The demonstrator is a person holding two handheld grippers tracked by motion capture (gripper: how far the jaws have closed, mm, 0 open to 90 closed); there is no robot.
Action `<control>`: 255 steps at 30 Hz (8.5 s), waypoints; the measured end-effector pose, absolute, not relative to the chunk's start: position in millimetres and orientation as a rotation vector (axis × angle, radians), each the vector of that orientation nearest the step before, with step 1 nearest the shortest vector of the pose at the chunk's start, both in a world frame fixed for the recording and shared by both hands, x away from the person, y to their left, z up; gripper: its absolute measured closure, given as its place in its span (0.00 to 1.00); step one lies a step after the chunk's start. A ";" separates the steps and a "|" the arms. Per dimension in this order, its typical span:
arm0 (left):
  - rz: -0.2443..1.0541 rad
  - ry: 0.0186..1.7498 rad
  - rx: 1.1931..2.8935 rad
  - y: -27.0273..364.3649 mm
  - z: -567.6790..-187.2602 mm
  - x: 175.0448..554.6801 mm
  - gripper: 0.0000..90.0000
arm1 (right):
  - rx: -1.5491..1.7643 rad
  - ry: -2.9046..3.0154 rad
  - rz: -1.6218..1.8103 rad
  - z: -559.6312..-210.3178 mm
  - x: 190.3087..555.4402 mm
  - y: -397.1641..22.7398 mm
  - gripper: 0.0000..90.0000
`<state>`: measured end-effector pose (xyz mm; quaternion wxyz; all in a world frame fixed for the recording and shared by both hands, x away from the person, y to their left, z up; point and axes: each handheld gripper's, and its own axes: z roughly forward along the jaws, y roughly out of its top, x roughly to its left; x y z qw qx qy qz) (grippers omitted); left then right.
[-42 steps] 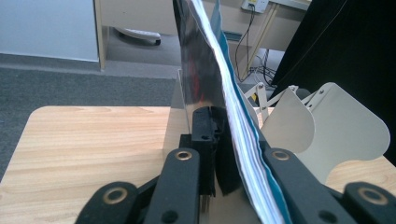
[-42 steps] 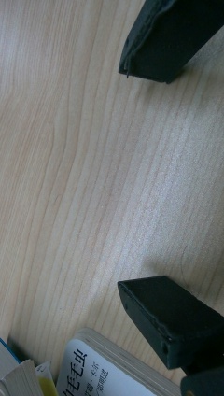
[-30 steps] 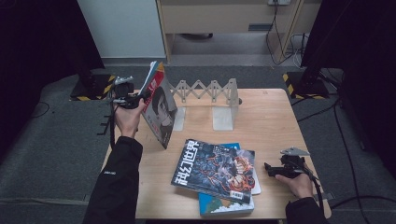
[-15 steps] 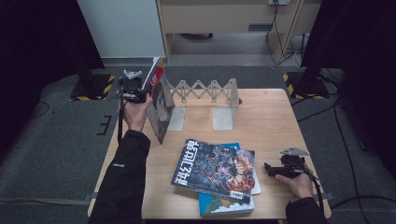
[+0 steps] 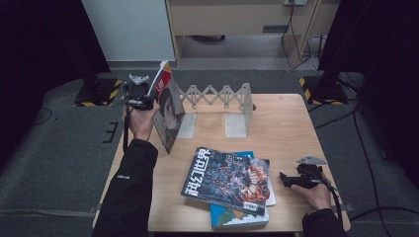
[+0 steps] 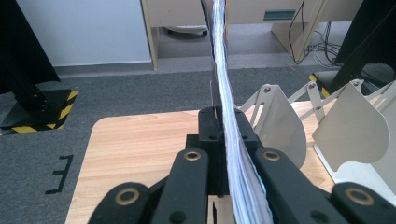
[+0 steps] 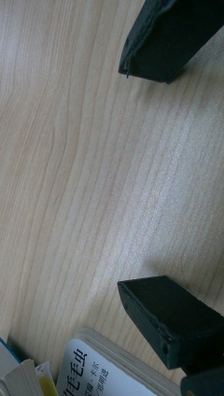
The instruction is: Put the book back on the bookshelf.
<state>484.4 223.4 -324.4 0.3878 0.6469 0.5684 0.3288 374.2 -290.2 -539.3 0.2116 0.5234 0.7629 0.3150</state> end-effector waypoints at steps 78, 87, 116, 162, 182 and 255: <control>0.631 1.061 1.642 242.7 -416.6 357.9 0.37 | 1.465 2.101 0.880 -536.4 372.9 -289.2 0.14; 0.564 1.058 1.723 230.8 -441.3 355.9 0.30 | 1.477 2.102 0.878 -527.0 369.1 -286.8 0.29; 0.272 1.069 1.875 195.2 -493.2 342.6 0.28 | 1.372 1.991 1.195 -474.6 348.5 -255.5 0.31; -0.073 1.083 1.858 178.9 -514.6 346.8 0.30 | 1.353 2.176 1.187 -498.3 347.1 -215.0 0.25; -0.041 1.067 1.787 180.7 -502.4 356.3 0.59 | 1.381 2.144 1.229 -502.5 348.3 -215.6 0.24; -0.274 1.154 1.645 177.6 -495.5 355.3 0.66 | 1.382 2.117 1.207 -502.3 346.3 -220.1 0.24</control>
